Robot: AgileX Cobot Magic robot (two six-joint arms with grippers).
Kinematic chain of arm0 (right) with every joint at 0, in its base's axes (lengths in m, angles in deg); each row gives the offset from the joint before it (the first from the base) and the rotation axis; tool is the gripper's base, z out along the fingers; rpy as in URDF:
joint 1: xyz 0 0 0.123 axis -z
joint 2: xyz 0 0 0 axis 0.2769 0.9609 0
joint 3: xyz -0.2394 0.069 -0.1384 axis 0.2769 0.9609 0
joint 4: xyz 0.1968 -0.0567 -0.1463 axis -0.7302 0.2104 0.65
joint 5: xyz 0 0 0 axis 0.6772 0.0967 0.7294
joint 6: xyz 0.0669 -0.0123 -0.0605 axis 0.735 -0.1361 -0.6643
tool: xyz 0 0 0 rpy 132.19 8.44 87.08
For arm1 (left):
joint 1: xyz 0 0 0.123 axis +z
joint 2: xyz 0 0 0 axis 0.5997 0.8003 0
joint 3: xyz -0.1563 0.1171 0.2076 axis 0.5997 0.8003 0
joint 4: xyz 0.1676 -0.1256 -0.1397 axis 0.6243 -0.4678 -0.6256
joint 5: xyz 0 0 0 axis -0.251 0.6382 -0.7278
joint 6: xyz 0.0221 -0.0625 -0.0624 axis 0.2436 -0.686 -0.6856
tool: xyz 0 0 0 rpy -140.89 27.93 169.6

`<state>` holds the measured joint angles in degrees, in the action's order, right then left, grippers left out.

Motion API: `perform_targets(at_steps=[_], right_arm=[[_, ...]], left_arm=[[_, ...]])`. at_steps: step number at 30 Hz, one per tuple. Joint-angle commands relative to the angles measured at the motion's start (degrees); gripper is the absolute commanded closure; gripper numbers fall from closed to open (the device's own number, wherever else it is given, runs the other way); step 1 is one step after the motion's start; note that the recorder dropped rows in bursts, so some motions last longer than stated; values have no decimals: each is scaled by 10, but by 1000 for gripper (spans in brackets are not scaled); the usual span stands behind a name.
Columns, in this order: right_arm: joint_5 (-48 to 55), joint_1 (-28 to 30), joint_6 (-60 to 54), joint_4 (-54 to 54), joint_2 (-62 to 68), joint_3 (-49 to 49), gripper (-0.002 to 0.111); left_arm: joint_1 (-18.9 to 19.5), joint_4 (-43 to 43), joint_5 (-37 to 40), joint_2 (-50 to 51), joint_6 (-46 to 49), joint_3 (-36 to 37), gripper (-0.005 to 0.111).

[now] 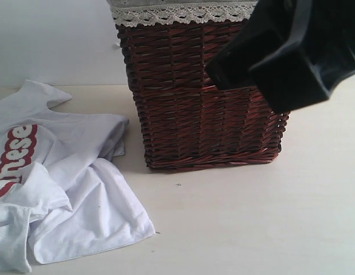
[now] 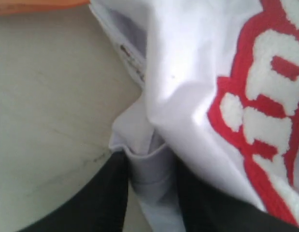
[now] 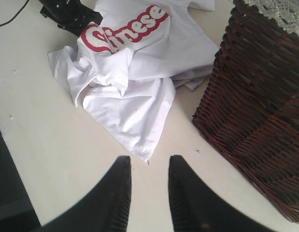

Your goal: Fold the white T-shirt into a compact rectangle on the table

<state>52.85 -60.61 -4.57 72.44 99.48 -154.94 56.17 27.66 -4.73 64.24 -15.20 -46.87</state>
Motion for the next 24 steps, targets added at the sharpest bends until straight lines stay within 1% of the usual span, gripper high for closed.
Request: perform_targets(at_steps=[1,7,16,18,19,20,22,23,24], right_arm=[[-1,2,-2,-1,-2,2,80],[-1,2,-2,-1,-2,2,80],[-1,2,-1,-3,-2,2,80],[-1,2,-1,-3,-2,2,80],[-1,2,-1,-3,-2,2,80],[-1,2,-1,-3,-2,2,80],[-1,2,-2,-3,-2,2,80],[-1,2,-2,-3,-2,2,80],[-1,2,-2,-3,-2,2,80]], left_arm=[[2,-14,-22,-5,26,-1,71],[2,-10,-57,-30,34,2,71],[2,-10,-65,28,38,4,71],[2,-10,-72,33,46,4,73],[2,-10,-72,34,50,4,76],[2,-10,-69,34,56,4,82],[2,-8,-55,32,66,4,101],[2,0,-47,29,68,4,106],[2,7,-41,26,66,4,107]])
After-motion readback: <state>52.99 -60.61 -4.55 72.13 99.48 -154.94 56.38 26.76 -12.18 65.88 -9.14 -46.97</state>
